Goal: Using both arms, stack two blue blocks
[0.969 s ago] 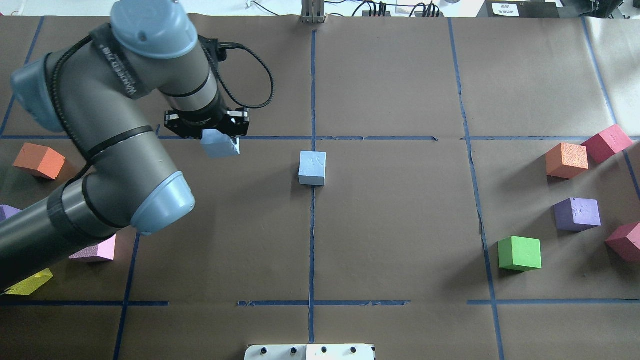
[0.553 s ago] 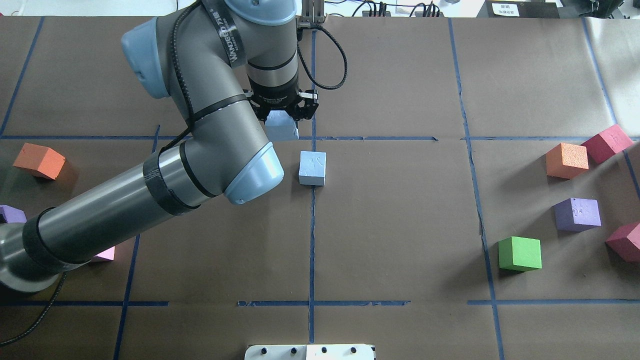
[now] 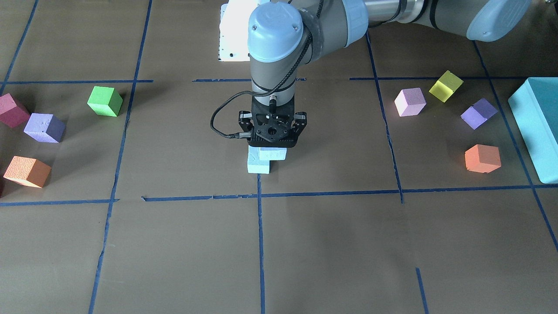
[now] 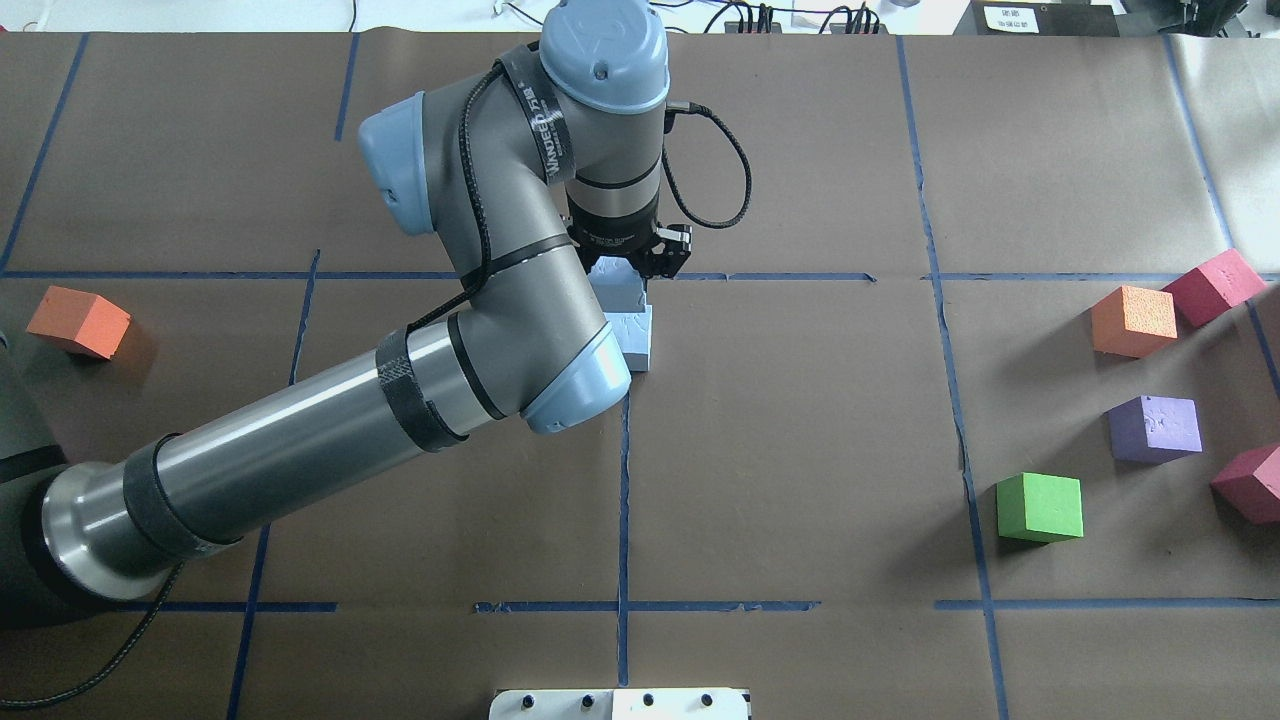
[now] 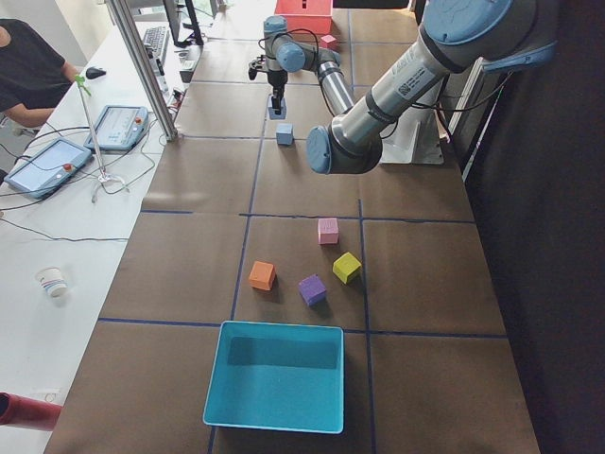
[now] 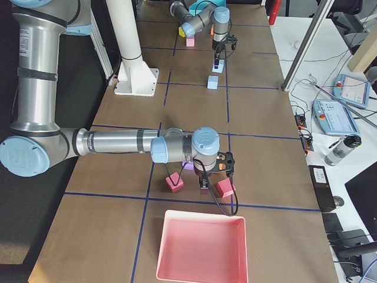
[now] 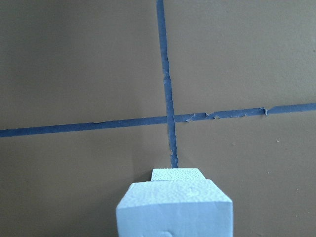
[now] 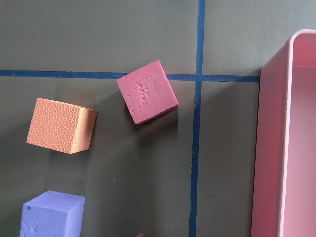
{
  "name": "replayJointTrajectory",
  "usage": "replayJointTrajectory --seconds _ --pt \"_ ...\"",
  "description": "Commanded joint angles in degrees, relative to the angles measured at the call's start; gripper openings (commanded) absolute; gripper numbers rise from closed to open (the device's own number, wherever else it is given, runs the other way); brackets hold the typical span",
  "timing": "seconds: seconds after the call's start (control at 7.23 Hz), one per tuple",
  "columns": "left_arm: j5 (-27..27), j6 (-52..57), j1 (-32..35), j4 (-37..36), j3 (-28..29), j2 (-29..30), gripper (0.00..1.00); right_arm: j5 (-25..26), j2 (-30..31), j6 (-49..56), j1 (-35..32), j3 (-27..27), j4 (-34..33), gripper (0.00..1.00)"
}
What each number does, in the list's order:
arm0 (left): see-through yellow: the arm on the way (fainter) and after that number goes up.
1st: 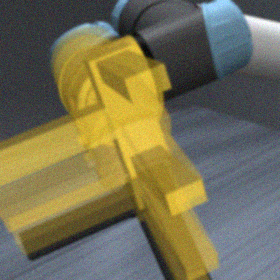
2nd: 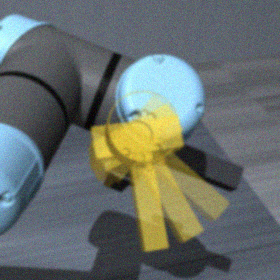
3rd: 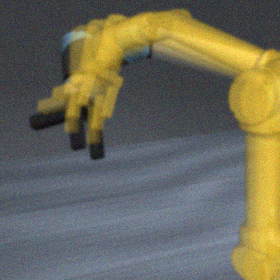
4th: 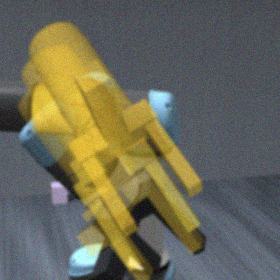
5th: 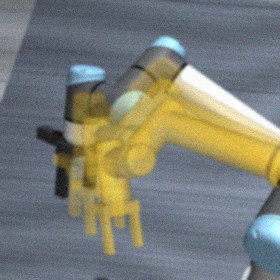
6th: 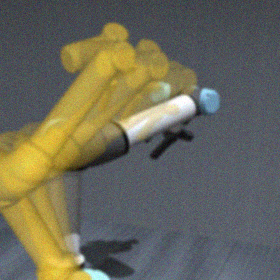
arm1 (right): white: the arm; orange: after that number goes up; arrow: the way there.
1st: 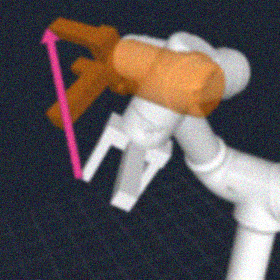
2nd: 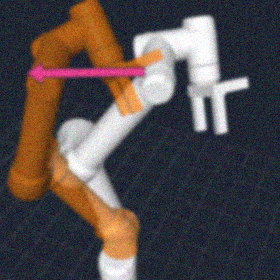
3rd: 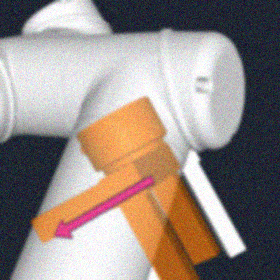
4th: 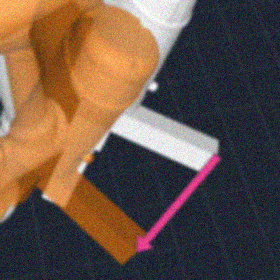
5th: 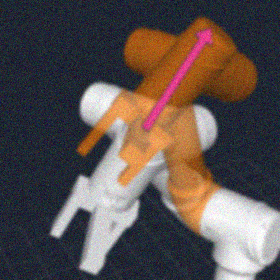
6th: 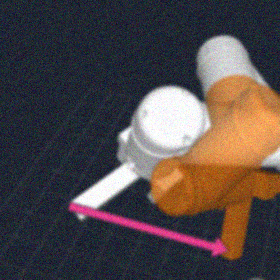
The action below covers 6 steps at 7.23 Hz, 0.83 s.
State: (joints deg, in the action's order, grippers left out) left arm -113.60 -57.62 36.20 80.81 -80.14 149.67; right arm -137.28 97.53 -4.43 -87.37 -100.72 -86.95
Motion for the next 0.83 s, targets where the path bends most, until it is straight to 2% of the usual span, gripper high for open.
replayJointTrajectory --seconds 0.0,0.14,0.28,0.69 --pt "0.0 0.0 -1.2 0.5 1.6 0.2 0.00 0.0 -0.1 0.0 -0.3 0.1 0.1 1.00" --pt "0.0 -0.5 -1.2 1.5 2.9 0.1 0.00 0.0 -0.1 -0.1 -0.3 0.1 0.1 1.00" --pt "0.0 -0.9 -1.4 6.0 5.5 0.1 0.00 -0.1 -0.1 -0.1 -0.3 0.1 0.1 1.00" --pt "0.0 -0.9 -1.7 7.2 5.9 -0.3 0.04 -0.1 -0.4 -0.1 -0.5 0.0 0.1 1.00"
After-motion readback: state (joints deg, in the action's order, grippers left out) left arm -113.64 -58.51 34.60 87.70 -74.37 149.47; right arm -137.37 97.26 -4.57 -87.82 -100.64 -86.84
